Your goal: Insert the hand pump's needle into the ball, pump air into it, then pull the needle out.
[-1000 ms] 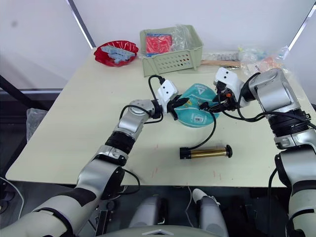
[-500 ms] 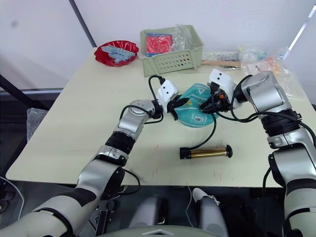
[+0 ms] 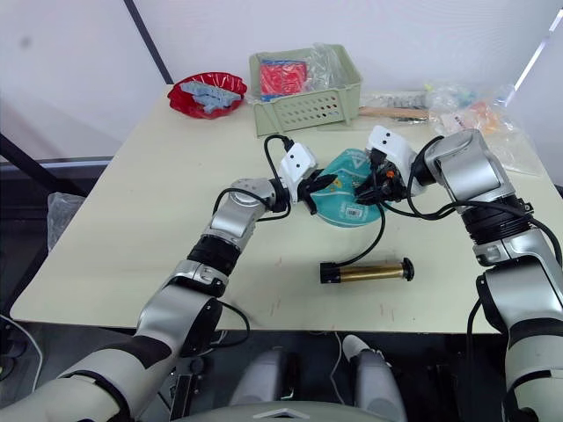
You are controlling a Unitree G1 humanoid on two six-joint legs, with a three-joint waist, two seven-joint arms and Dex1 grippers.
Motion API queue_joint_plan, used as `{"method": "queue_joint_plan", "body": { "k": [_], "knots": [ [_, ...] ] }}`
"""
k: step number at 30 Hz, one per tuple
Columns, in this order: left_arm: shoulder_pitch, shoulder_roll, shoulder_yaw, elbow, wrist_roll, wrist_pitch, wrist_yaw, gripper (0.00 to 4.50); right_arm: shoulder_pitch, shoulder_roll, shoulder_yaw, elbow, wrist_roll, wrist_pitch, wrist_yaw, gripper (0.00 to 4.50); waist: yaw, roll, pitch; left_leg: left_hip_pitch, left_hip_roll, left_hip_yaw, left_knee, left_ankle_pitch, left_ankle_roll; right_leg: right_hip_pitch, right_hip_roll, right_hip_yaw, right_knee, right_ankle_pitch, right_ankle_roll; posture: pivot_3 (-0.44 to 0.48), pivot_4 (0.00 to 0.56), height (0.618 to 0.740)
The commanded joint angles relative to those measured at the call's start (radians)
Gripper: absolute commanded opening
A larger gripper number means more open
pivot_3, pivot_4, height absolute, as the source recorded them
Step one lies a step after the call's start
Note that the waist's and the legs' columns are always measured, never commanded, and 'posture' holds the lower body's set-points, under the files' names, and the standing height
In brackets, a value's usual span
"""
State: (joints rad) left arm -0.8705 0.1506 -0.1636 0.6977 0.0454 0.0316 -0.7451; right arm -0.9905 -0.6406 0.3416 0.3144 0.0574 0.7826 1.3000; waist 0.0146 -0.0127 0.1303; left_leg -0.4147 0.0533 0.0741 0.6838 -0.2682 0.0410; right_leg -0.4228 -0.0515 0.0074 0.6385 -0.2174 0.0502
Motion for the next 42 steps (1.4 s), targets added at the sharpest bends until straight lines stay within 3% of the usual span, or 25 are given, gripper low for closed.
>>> {"method": "queue_joint_plan", "body": {
  "k": [1, 7, 8, 9, 12, 21, 30, 42],
  "knots": [
    [0.045, -0.002, -0.05, 0.046, 0.034, 0.035, -0.014, 0.0, 0.002, 0.003, 0.0, -0.032, 0.008, -0.004, -0.007, 2.49, 0.0, 0.0, 0.0, 0.0, 0.0, 0.0, 0.0, 0.0, 0.0, 0.0, 0.0, 0.0, 0.0, 0.0, 0.0, 0.0, 0.15, 0.738],
    [0.049, 0.0, -0.052, 0.04, 0.035, 0.038, -0.015, 0.0, -0.001, 0.006, -0.001, -0.021, 0.009, -0.009, -0.015, 2.49, 0.0, 0.0, 0.0, 0.0, 0.0, 0.0, 0.0, 0.0, 0.0, 0.0, 0.0, 0.0, 0.0, 0.0, 0.0, 0.0, 0.15, 0.738],
    [0.049, -0.001, -0.052, 0.039, 0.035, 0.039, -0.015, 0.0, -0.002, 0.008, -0.003, -0.02, 0.011, -0.008, -0.018, 1.98, 0.0, 0.0, 0.0, 0.0, 0.0, 0.0, 0.0, 0.0, 0.0, 0.0, 0.0, 0.0, 0.0, 0.0, 0.001, 0.0, 0.15, 0.738],
    [0.05, -0.001, -0.053, 0.038, 0.035, 0.039, -0.015, 0.0, -0.002, 0.008, -0.004, -0.019, 0.012, -0.008, -0.02, 1.78, 0.0, 0.0, 0.0, 0.0, 0.0, 0.0, 0.0, 0.0, 0.0, 0.0, 0.0, 0.0, 0.0, 0.001, 0.001, 0.0, 0.15, 0.738],
    [0.052, -0.002, -0.055, 0.037, 0.036, 0.039, -0.017, 0.0, -0.003, 0.009, -0.006, -0.018, 0.014, -0.01, -0.025, 0.37, -0.001, 0.0, 0.0, 0.0, 0.0, 0.0, 0.0, 0.0, 0.0, 0.0, 0.0, 0.0, 0.0, 0.001, 0.001, 0.0, 0.15, 0.738],
    [0.048, -0.001, -0.054, 0.048, 0.037, 0.036, -0.015, 0.0, 0.004, -0.001, 0.017, -0.034, -0.021, -0.086, -0.038, 0.34, -0.001, 0.0, 0.0, 0.0, 0.0, 0.0, 0.0, 0.0, 0.0, 0.0, 0.0, 0.0, 0.0, 0.001, 0.002, 0.0, 0.15, 0.738],
    [0.045, -0.005, -0.055, 0.059, 0.037, 0.035, -0.011, 0.0, 0.0, -0.021, 0.152, -0.083, -0.184, -0.25, -0.043, 0.34, -0.004, 0.0, 0.0, 0.001, 0.0, 0.0, 0.0, 0.0, 0.0, 0.0, 0.001, 0.0, 0.001, 0.001, 0.002, 0.0, 0.15, 0.738],
    [0.056, -0.017, -0.057, 0.056, 0.033, 0.047, -0.002, 0.0, -0.035, 0.112, 0.237, 0.081, -0.318, -0.304, -0.064, 0.34, -0.021, -0.001, -0.002, 0.012, 0.0, 0.001, 0.001, 0.0, 0.0, 0.01, 0.001, 0.001, 0.002, 0.0, 0.0, 0.0, 0.15, 0.738]
  ]
}}
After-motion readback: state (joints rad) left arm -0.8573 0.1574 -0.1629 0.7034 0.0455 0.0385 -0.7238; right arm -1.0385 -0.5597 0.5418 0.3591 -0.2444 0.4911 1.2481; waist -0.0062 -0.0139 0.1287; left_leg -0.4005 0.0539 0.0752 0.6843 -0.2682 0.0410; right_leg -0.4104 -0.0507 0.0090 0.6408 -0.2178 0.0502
